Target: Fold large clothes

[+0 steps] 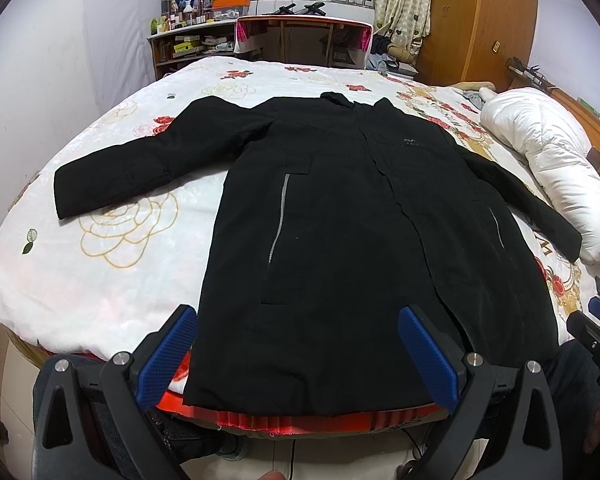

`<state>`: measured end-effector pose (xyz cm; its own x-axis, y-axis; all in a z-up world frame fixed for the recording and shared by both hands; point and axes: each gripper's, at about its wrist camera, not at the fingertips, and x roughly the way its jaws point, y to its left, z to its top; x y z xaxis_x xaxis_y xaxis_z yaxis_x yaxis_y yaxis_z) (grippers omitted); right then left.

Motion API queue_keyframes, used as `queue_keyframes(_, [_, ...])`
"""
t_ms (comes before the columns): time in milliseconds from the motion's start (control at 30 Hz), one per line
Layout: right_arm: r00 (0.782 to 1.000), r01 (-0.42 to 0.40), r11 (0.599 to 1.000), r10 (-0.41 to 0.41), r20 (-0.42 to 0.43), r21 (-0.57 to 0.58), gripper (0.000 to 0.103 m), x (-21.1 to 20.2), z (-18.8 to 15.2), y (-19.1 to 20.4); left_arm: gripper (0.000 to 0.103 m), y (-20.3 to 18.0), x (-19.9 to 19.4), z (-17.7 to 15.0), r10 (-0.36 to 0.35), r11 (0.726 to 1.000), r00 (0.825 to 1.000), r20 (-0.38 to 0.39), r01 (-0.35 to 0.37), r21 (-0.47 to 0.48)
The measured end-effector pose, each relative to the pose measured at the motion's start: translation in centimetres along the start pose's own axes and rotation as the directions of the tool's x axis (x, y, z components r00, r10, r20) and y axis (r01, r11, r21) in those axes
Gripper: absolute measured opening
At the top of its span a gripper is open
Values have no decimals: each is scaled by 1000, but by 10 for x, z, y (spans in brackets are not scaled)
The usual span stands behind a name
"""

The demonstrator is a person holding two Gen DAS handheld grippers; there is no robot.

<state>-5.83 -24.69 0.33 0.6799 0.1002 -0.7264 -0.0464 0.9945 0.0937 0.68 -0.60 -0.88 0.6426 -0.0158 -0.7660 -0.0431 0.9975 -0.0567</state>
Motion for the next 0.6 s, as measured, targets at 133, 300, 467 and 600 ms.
queue_keyframes(133, [1000, -1, 1000, 1, -8, -1, 99, 3, 1, -1, 102, 1, 3, 0, -2, 1000, 1000, -4, 2, -1])
queue_keyframes(300, [1000, 2, 1000, -2, -17, -2, 99, 6, 2, -2, 102, 3, 7, 0, -6, 1000, 1000, -8, 6, 1])
queue_keyframes(467, [1000, 2, 1000, -2, -28, -6, 99, 12, 5, 0, 102, 4, 13, 1, -6, 1000, 1000, -17, 7, 4])
queue_keyframes(600, [999, 0, 1000, 0, -37, -13, 99, 18, 9, 3, 102, 5, 19, 2, -8, 1000, 1000, -30, 8, 2])
